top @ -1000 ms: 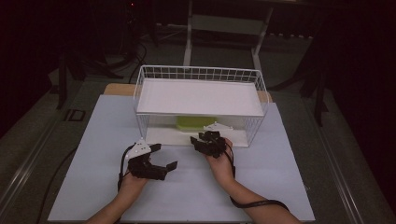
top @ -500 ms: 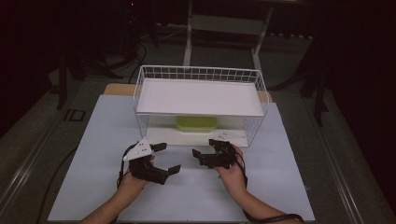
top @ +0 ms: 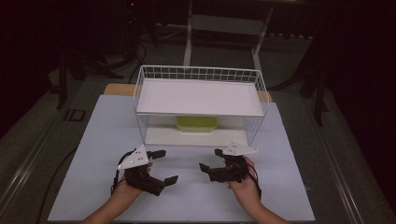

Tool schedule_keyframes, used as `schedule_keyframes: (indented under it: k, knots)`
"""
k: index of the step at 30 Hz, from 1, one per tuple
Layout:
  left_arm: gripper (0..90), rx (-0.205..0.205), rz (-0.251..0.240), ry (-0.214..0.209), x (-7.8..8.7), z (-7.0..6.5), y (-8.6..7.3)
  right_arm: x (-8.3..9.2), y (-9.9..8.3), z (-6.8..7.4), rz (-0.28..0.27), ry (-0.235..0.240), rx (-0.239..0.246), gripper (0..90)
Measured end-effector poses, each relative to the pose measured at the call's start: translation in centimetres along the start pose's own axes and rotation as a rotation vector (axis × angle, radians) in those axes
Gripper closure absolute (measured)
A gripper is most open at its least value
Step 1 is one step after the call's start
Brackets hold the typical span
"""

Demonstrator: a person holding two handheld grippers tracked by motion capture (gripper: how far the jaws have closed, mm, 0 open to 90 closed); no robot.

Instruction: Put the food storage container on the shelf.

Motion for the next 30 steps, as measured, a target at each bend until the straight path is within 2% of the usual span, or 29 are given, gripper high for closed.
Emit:
schedule_keyframes:
  k: [5,13,15,18,23,28,29,30]
  knots:
    - [1.1,0.003,0.006,-0.013,0.5,-0.8,-0.6,1.4,-0.7,0.6,-0.012,0.036,0.020,16.8]
    - [1.1,-0.004,0.005,-0.033,1.0,-1.6,-1.3,2.6,-1.6,0.8,-0.016,0.050,0.034,16.9]
    - [1.1,-0.010,0.017,-0.032,1.0,-1.7,-1.5,3.1,-2.2,1.0,-0.007,0.056,0.058,16.9]
    - [1.1,-0.017,0.026,-0.028,1.1,-1.8,-1.7,3.3,-2.5,1.0,-0.005,0.056,0.063,16.9]
    - [1.1,-0.019,0.012,-0.027,1.1,-1.7,-2.2,3.8,-3.0,0.9,-0.024,0.051,0.070,16.9]
    - [1.1,-0.031,0.014,-0.022,1.0,-1.7,-2.6,3.8,-3.6,0.8,-0.024,0.068,0.082,16.9]
    - [1.1,-0.039,0.018,-0.025,0.9,-1.7,-2.7,3.7,-3.8,0.8,-0.017,0.072,0.103,16.9]
    - [1.1,-0.043,0.019,-0.025,0.9,-1.8,-2.7,3.7,-3.8,0.8,-0.017,0.072,0.103,16.9]
Point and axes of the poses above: each handheld gripper's, and its own axes: x roughly backward along the jaws, y roughly out of its top, z roughly to its left, the point moved 3 cm from there along -x, roughly forward along the jaws, and after that the axes turned 2 degrees about x, right-handed, at the moved point
